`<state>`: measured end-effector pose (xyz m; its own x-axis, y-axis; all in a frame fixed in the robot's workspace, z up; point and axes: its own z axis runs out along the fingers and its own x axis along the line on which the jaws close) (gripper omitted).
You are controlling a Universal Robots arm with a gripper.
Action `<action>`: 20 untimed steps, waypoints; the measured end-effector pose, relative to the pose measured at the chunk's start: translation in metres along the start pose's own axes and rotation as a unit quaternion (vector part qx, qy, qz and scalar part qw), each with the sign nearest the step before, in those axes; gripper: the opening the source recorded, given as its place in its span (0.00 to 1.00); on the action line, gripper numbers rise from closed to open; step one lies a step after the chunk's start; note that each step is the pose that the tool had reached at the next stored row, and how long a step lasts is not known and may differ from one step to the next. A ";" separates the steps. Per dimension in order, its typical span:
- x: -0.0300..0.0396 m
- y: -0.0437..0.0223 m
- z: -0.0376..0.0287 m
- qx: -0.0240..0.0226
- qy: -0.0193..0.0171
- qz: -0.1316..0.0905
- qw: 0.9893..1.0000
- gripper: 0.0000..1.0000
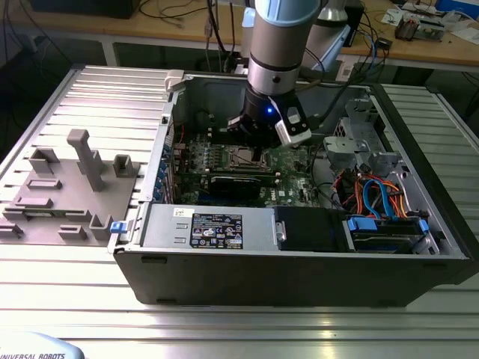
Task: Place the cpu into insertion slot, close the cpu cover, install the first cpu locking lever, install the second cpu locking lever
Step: 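Install the second cpu locking lever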
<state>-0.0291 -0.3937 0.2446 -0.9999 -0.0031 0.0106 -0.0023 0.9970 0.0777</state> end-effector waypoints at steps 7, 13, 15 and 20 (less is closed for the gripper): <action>0.0229 -0.0025 0.0113 -0.001 0.002 0.000 1.000 0.11; 0.0291 -0.0046 0.0208 -0.005 0.002 -0.001 1.000 0.11; 0.0295 -0.0073 0.0220 -0.012 0.003 -0.005 1.000 0.11; 0.0318 -0.0133 0.0229 -0.027 0.003 -0.013 1.000 0.11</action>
<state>-0.0612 -0.4053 0.2211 -0.9994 -0.0301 0.0142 -0.0280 0.9909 0.1315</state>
